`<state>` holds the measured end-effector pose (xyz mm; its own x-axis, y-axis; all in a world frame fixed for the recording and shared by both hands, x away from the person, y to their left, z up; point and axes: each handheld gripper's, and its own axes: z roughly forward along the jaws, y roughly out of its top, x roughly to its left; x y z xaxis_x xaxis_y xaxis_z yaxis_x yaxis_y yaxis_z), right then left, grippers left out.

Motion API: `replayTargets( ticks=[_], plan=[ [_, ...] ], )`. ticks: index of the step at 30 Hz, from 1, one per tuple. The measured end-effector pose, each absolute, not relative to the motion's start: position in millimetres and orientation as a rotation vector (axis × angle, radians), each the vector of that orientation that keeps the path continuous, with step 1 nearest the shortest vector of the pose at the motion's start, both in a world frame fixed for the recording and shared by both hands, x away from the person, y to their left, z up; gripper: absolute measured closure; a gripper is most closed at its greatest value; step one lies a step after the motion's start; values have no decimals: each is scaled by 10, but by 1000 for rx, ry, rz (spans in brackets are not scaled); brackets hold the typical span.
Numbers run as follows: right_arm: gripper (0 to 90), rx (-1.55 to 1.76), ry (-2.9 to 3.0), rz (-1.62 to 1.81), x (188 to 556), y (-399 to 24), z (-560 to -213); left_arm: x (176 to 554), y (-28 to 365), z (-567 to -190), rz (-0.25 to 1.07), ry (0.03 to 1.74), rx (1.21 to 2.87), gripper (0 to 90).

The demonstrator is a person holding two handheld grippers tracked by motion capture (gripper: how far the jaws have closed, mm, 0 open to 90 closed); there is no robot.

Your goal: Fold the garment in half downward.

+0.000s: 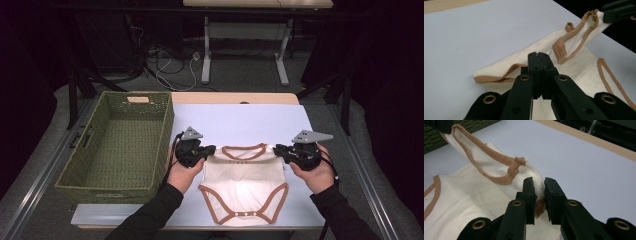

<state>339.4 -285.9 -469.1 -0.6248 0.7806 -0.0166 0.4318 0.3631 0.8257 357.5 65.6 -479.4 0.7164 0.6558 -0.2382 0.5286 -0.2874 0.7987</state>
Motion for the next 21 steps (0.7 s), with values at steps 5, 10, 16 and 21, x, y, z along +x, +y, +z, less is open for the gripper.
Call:
replayTargets(
  ticks=[5,10,16,21],
  plan=[
    [792,1058,2222,1168,3267,-2875,-4803,3453,694,-4894,143,895,1964,889],
    [792,1074,2227,1190,3152,-2897,-4898,3364,701,-5008,131,893,1978,889],
    [792,1084,2243,1191,3021,-2901,-5031,3227,717,-5095,142,877,1974,889],
    [792,1088,2245,1186,2917,-2909,-5081,3147,727,-5144,134,865,1969,889]
  ],
)
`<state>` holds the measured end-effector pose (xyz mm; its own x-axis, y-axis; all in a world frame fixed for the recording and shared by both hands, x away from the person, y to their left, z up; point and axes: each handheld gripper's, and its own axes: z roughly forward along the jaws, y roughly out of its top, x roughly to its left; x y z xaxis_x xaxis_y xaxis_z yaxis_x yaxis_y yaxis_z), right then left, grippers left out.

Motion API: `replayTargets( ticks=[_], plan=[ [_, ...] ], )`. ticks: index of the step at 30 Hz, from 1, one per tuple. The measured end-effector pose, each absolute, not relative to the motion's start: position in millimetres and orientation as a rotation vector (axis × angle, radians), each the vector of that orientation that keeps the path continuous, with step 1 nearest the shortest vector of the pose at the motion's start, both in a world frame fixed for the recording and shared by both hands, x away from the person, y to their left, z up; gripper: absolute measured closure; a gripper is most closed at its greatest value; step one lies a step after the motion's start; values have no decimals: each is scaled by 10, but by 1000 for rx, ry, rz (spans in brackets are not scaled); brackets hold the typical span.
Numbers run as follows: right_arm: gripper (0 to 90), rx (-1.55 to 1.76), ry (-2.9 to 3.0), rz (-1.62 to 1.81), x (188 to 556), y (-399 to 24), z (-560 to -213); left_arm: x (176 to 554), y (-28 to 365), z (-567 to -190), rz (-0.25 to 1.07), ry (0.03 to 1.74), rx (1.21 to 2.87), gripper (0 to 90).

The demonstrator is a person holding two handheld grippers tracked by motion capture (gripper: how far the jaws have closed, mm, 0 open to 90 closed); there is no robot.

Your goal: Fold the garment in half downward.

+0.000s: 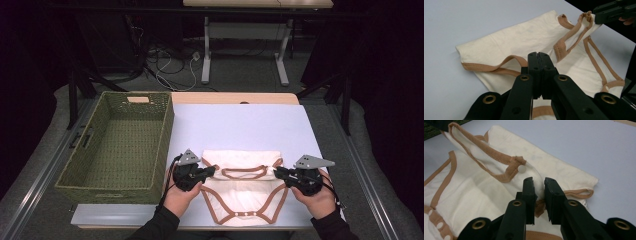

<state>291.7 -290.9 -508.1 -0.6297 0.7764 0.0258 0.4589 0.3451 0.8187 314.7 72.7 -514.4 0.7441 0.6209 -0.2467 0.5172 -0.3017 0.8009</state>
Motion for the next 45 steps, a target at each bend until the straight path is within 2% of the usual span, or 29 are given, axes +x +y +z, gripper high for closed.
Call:
replayTargets(
  ticks=[13,45],
  plan=[
    [792,1064,2246,1169,2739,-2905,-5171,2976,726,-5212,102,852,1968,889],
    [792,998,2241,1171,2351,-2910,-5083,2631,764,-5139,98,792,1972,889]
  ],
)
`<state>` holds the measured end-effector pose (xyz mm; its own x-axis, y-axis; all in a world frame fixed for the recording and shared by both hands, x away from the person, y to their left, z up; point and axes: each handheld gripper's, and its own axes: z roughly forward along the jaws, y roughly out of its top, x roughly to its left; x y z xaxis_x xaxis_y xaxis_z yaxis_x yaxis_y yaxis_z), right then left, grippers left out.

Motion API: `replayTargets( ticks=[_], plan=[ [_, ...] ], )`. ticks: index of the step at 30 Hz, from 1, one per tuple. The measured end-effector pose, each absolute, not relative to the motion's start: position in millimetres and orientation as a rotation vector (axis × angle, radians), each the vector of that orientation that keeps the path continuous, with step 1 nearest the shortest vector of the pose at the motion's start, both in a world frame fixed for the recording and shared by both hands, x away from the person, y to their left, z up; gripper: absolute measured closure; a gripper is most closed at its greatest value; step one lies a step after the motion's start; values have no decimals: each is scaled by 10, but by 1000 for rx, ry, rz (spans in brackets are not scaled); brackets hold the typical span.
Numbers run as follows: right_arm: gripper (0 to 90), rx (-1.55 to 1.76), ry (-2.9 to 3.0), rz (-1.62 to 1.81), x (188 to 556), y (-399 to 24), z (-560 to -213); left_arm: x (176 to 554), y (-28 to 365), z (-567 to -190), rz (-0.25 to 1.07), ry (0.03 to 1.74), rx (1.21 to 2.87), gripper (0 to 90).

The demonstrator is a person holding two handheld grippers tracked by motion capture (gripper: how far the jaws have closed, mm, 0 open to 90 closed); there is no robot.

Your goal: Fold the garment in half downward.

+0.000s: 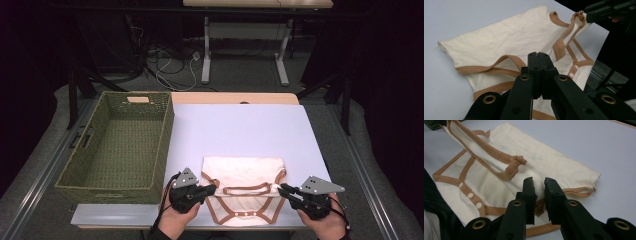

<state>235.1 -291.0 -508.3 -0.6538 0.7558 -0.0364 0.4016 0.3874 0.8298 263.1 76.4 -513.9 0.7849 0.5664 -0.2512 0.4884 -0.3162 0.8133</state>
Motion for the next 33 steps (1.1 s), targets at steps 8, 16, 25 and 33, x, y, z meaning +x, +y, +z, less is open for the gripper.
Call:
replayTargets(
  ticks=[8,16,25,33],
  plan=[
    [792,1019,2255,1178,2293,-2912,-5129,2581,765,-5180,80,794,1983,889],
    [792,1015,2292,1173,2235,-2919,-5173,2504,762,-5203,68,786,2002,889],
    [792,1032,2319,1162,2194,-2926,-5258,2462,740,-5266,50,792,2011,888],
    [792,1044,2327,1186,2152,-2944,-5272,2409,744,-5284,40,793,2019,889]
  ],
)
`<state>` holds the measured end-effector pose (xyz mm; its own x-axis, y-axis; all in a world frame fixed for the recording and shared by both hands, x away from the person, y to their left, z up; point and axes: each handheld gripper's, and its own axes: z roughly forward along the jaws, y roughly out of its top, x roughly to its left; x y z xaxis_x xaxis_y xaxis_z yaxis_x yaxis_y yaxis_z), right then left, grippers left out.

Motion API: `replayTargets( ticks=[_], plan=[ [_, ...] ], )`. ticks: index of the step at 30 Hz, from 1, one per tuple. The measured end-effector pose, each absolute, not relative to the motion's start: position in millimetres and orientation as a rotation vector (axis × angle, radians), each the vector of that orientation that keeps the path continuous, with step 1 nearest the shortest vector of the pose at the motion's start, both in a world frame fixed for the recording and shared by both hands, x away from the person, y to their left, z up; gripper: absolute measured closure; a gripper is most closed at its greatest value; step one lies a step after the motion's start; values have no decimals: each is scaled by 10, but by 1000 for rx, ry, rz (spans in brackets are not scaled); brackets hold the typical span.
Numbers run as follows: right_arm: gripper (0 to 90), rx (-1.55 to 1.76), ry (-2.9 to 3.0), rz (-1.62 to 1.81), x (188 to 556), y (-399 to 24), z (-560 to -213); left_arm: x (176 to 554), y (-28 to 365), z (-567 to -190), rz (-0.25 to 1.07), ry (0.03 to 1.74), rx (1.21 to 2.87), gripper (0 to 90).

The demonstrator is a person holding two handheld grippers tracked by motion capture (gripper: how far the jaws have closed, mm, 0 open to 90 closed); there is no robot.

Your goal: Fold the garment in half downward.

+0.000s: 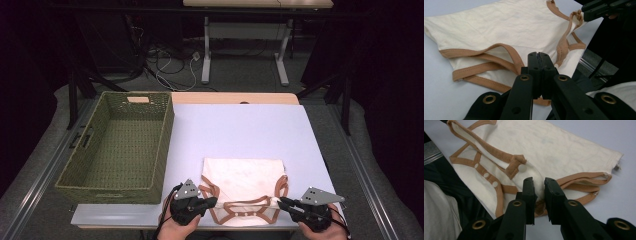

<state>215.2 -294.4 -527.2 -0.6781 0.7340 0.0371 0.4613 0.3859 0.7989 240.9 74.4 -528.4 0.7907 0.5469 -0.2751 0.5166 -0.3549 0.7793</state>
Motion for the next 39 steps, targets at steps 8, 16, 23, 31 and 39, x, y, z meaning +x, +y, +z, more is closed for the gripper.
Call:
replayTargets(
  ticks=[8,16,23,31,39],
  plan=[
    [791,1044,2356,1156,2172,-2920,-5338,2426,732,-5357,27,812,2030,888],
    [778,1039,2391,1157,2192,-2924,-5354,2449,697,-5438,5,827,2053,873],
    [717,1036,2386,1197,2183,-2903,-5363,2447,705,-5414,19,817,2037,791],
    [631,1015,2353,1202,2209,-2901,-5374,2489,715,-5436,103,823,2038,660],
    [496,992,2336,1206,2281,-2867,-5415,2538,707,-5494,164,831,2037,495]
  ],
)
